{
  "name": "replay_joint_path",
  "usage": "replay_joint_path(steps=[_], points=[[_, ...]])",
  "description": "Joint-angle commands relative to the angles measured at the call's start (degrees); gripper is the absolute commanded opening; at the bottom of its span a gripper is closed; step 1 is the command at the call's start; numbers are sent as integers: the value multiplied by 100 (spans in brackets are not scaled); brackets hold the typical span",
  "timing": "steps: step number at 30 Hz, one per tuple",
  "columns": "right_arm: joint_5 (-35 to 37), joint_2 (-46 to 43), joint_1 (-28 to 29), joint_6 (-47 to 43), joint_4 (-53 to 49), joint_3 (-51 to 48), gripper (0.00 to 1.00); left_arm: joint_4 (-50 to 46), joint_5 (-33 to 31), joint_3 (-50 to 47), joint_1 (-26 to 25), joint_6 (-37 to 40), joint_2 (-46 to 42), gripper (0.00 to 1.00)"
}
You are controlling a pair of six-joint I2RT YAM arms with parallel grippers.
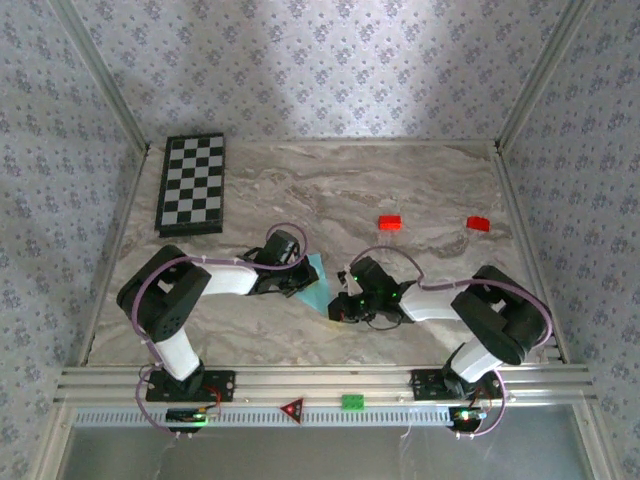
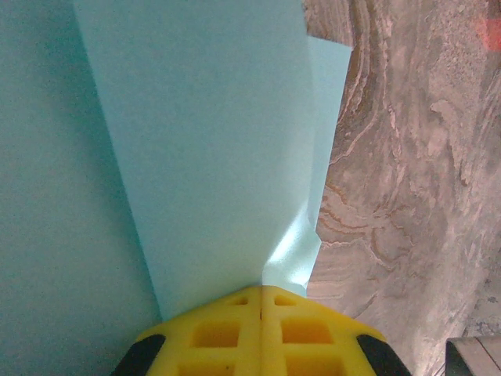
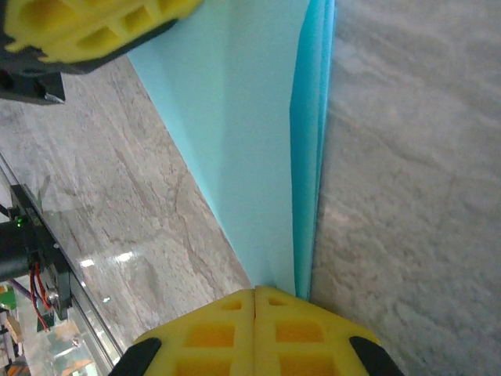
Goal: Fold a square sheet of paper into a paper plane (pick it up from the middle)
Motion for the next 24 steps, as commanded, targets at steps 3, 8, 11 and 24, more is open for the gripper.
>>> replay_joint_path(steps=[3,8,11,24], points=[[-70,-293,89,99,-633,-398,1,-544,-356,-223,23,-46,124,0],[-223,-1035,-9,250,-711,-307,1,-535,-344,-223,13,-28,84,0],[-108,-1409,-176,138,-1004,-36,0,-527,-348,-216,3,-38,54,0],[-292,569,-313,-391,-1873,1940,0,-557,-352,-141,-21,-19,61,0]])
